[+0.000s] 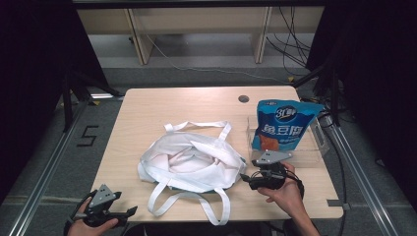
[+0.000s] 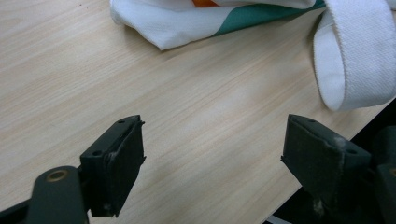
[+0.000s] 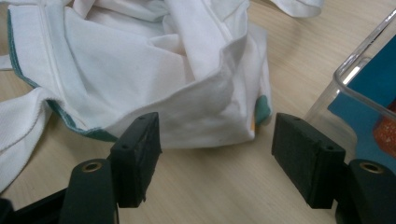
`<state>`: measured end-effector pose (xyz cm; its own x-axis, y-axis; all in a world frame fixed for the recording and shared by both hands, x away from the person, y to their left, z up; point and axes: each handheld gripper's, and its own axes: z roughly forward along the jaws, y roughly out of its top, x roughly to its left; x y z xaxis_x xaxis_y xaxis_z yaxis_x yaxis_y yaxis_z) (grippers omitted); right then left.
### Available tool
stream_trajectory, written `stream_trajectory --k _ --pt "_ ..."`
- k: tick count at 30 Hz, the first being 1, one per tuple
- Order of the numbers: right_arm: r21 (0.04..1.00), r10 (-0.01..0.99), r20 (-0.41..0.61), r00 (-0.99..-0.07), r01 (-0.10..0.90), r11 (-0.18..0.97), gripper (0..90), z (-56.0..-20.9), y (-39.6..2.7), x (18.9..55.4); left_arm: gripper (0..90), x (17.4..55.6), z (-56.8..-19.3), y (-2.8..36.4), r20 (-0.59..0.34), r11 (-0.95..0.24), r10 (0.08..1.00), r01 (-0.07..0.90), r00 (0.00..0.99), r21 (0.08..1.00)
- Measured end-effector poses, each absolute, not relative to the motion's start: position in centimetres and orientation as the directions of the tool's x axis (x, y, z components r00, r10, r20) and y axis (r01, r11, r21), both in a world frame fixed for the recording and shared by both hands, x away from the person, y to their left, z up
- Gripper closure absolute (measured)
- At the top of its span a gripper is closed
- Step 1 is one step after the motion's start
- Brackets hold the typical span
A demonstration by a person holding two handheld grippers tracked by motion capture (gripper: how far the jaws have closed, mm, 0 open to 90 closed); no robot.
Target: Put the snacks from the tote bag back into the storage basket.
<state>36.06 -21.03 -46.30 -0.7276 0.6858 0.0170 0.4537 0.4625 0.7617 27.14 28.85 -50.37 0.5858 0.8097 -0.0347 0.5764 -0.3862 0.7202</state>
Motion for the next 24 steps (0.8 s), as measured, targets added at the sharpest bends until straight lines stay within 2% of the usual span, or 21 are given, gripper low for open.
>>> stream_trajectory --k 2,24 --pt "0.756 0.691 0.036 -0.722 0.472 0.454 33.3 -46.4 -21.2 35.8 19.9 27.2 -50.2 29.0 -0.021 -0.412 0.797 0.569 0.604 0.712" --pt "0.747 0.701 0.04 -0.712 0.487 0.452 28.6 -48.3 -22.9 33.8 19.9 27.2 -50.4 28.9 -0.028 -0.393 0.807 0.572 0.59 0.72"
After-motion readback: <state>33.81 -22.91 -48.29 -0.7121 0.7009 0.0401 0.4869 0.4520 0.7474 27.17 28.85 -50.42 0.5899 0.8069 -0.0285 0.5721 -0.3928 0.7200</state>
